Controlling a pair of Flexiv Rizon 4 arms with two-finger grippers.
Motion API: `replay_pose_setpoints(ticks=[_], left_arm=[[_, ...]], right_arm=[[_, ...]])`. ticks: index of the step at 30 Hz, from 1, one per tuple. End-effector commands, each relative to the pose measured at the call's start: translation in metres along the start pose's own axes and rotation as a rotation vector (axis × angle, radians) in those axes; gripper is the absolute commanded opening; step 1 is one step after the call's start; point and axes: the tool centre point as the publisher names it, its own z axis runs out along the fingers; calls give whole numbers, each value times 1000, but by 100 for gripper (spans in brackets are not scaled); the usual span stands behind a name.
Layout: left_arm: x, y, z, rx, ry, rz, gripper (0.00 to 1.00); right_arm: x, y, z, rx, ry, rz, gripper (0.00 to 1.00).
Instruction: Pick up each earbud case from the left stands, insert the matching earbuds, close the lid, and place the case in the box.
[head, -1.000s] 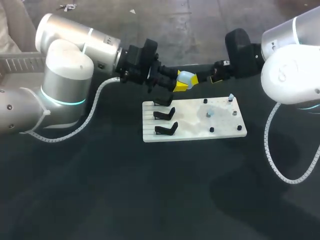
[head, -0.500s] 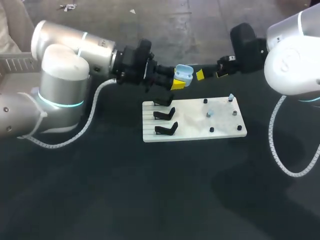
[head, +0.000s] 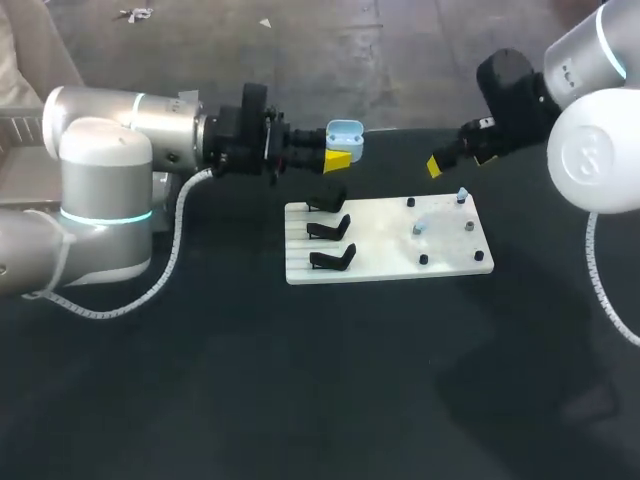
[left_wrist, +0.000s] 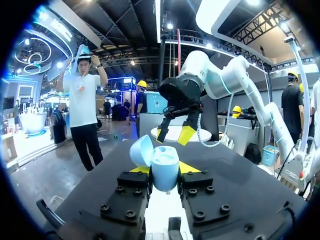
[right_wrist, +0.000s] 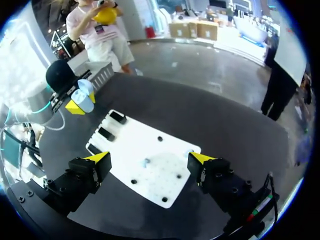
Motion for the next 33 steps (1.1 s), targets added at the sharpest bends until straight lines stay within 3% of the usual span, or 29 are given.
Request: replay_pose_setpoints(ticks=[1,11,33], left_arm=[[0,-3,-5,-5,-6,-5,0],[-1,-6,-15,-59,-45,21,0],[-1,-14,-14,-63,-48,30,0]], right_arm=[[4,-2,-3,183,39,1,100],[20,-21,-3,285,121,16,100],[29,-33,3,321,187,12,100]])
